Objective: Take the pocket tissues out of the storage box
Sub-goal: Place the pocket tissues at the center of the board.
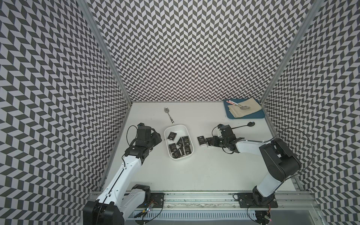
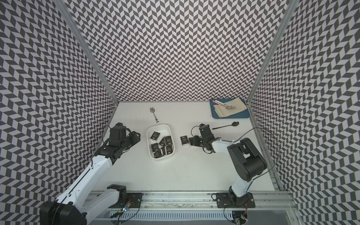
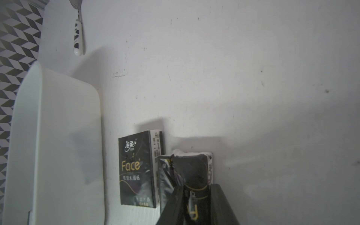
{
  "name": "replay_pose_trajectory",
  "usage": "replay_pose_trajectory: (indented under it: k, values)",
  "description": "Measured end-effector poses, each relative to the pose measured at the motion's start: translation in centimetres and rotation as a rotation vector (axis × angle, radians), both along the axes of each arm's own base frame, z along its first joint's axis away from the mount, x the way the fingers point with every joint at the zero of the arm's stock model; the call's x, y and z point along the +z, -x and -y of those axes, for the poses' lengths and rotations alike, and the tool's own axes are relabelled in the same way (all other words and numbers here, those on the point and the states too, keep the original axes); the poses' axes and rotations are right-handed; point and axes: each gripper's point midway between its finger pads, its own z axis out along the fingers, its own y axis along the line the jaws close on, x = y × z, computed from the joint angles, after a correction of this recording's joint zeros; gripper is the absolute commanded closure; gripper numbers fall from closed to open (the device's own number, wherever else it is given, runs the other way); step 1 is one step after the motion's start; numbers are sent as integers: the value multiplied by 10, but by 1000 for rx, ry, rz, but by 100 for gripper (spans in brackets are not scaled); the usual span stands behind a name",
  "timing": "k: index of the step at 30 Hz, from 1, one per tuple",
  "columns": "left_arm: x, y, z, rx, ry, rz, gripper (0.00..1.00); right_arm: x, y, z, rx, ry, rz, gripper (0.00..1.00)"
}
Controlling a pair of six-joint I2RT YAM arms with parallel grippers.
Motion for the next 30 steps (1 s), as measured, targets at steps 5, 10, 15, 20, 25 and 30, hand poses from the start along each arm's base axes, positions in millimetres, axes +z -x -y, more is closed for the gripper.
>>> replay_pose_trajectory:
  k: [5, 10, 15, 20, 25, 30]
  values:
    - [3, 1, 0, 0, 2, 11, 52, 1, -2, -1, -30, -5, 2, 74]
    - [3, 1, 0, 0, 2, 10, 52, 3, -12, -3, -40, 0, 12, 74]
    - [3, 1, 0, 0, 2, 11, 52, 4, -22, -9, -35, 3, 26, 74]
    - [4, 1, 0, 0, 2, 14, 52, 4, -19, -17, -18, 12, 30, 74]
    - [4, 1, 0, 0, 2, 14, 52, 3, -16, -21, -22, 21, 31, 74]
    - [5, 1, 0, 0, 3, 17, 52, 3, -13, -16, -58, 22, 22, 74]
